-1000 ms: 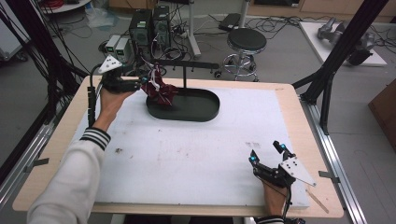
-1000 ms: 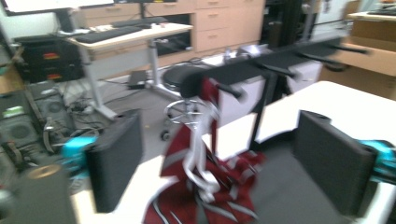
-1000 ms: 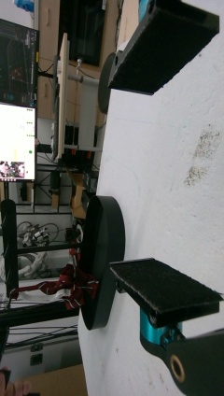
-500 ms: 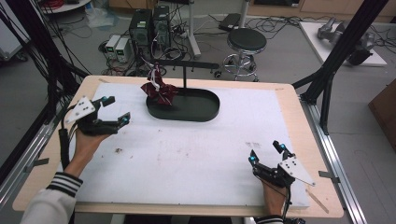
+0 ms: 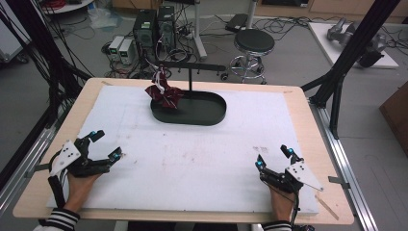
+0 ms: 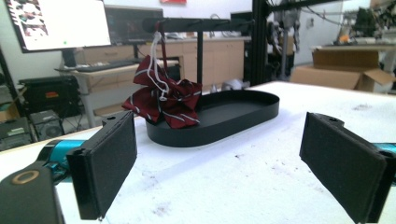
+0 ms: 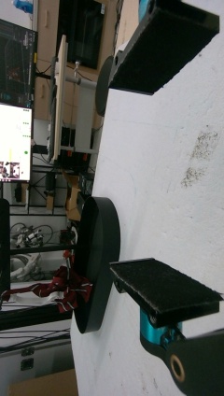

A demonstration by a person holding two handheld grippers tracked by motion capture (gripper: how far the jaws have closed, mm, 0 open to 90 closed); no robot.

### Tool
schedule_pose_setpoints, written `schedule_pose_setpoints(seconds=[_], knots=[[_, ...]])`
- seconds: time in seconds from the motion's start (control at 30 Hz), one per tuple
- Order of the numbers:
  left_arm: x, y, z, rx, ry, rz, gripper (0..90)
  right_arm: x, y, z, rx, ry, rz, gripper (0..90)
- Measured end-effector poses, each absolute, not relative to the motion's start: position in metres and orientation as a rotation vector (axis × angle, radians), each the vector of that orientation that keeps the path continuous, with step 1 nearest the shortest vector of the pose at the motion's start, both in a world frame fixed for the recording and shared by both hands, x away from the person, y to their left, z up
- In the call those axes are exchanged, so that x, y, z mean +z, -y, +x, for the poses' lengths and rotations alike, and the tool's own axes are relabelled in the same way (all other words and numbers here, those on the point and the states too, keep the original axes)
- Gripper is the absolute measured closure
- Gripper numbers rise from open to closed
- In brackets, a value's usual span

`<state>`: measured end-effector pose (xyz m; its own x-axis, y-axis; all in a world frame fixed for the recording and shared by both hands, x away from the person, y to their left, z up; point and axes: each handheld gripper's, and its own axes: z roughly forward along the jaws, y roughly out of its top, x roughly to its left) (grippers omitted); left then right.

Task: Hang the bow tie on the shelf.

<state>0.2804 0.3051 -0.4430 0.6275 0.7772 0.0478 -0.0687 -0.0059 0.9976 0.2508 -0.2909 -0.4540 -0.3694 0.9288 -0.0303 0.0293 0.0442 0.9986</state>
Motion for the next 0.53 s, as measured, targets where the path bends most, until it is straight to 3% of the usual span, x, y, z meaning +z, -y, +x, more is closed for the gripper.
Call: schedule_pose_setpoints(seconds=[0.3, 0.53], knots=[[-0.454, -0.309, 0.276, 0.720, -0.744, 1.417, 11.5, -0.454, 0.291, 0.250, 1.433, -1.523, 1.006, 9.9], [-0.455, -0.307, 0.272, 0.775, -0.741, 1.400, 11.5, -0.454, 0.292, 0.250, 1.447, -1.514, 1.012, 9.9]])
